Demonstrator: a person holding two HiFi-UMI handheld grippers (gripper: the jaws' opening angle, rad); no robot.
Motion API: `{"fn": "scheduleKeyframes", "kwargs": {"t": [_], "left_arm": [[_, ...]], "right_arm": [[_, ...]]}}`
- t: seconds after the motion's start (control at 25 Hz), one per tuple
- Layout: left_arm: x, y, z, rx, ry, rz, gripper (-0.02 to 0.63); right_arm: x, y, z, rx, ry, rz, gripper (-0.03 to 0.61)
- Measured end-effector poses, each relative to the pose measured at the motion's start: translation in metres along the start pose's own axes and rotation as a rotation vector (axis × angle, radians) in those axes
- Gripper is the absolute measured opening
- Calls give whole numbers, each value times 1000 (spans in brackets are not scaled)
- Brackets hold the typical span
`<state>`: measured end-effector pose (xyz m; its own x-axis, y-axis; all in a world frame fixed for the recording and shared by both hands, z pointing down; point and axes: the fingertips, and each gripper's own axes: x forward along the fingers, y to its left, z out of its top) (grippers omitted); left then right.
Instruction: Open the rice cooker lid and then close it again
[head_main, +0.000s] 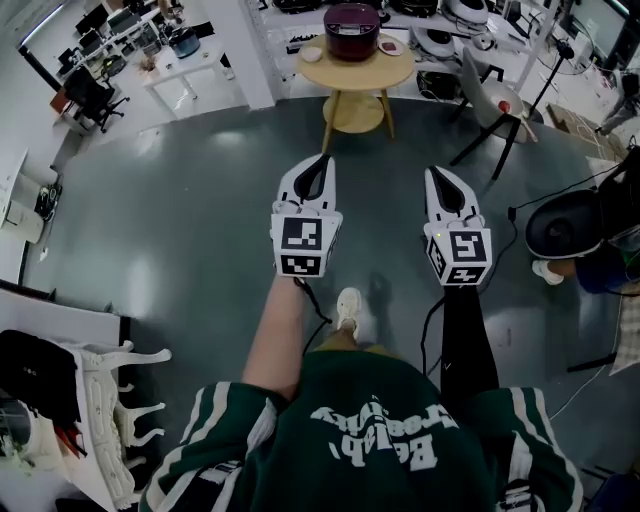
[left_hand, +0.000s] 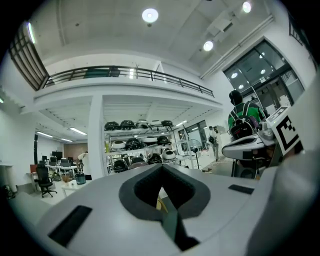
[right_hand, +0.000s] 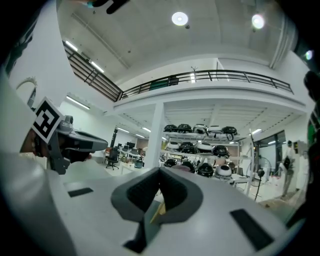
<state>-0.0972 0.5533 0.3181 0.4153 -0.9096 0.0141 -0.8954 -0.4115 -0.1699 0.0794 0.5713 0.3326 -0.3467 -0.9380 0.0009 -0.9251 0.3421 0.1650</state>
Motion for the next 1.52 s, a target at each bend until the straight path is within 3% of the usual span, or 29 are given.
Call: {"fn": "scheduleKeyframes", "kwargs": {"t": [0.36, 0.6, 1.12, 1.52], "left_arm": [[145, 73, 4, 21, -6, -36, -6], [213, 105, 0, 26, -12, -62, -5], [341, 138, -22, 19, 1, -64, -6], [494, 170, -23, 22, -14, -6, -5]], "right_arm": [[158, -43, 9, 12, -17, -16, 5], [230, -59, 2, 18, -17, -23, 5], [348, -123, -26, 32, -19, -14, 5], [498, -210, -41, 22, -43, 71, 5]]}}
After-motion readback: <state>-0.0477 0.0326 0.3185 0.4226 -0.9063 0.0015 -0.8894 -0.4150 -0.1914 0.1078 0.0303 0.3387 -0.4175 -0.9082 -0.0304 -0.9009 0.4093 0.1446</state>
